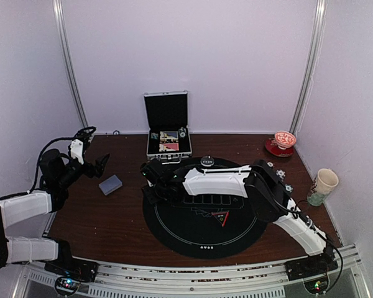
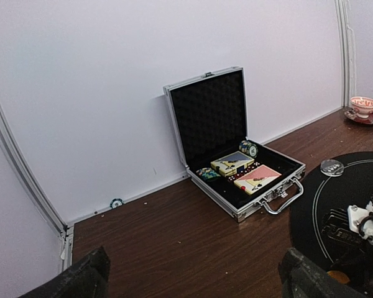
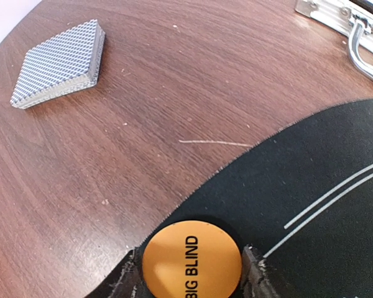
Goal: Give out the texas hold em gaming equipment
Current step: Place the big blind button in the big blind area.
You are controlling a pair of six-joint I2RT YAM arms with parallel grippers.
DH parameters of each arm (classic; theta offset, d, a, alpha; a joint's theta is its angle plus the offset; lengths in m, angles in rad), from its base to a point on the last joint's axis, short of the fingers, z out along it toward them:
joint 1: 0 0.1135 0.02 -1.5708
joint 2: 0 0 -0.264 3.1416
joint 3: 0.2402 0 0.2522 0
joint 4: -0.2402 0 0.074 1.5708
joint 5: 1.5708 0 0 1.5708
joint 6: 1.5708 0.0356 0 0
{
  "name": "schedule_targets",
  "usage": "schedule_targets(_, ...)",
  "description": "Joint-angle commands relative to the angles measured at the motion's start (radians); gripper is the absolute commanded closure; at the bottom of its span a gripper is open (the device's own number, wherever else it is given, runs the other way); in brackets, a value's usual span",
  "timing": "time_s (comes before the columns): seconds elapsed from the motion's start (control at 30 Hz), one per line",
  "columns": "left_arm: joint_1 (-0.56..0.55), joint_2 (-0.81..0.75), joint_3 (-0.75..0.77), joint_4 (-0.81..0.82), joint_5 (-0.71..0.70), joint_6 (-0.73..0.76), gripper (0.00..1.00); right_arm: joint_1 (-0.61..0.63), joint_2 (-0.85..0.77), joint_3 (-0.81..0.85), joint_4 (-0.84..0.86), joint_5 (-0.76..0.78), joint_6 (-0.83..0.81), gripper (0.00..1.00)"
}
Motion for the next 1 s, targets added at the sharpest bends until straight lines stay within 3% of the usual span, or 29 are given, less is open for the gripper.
schedule_targets(0.0, 0.005, -0.007, -0.010, 0.055, -0.006, -0.009, 0.02, 0.004, 0.039, 0.028, -0.024, 0.014, -0.012, 0.40)
schedule_targets(0.23, 0.004, -0.005, -0.010, 0.055, -0.007, -0.010, 0.02, 0.008, -0.080, -0.046, -0.072, 0.051, -0.032, 0.17)
schedule_targets(0.4, 0.004, -0.012, -0.010, 0.054, -0.010, -0.011, 0.02, 0.007, -0.269, -0.244, -0.064, 0.075, -0.019, 0.12)
schedule_targets(0.73, 0.004, -0.011, -0.010, 0.051, -0.009, -0.008, 0.02, -0.006, -0.685, -0.811, -0.008, 0.149, 0.002, 0.00)
schedule_targets(0.97, 0.005, -0.009, -0.010, 0.049, -0.010, -0.003, 0.02, -0.032, -0.822, -1.043, 0.051, 0.158, 0.012, 0.00)
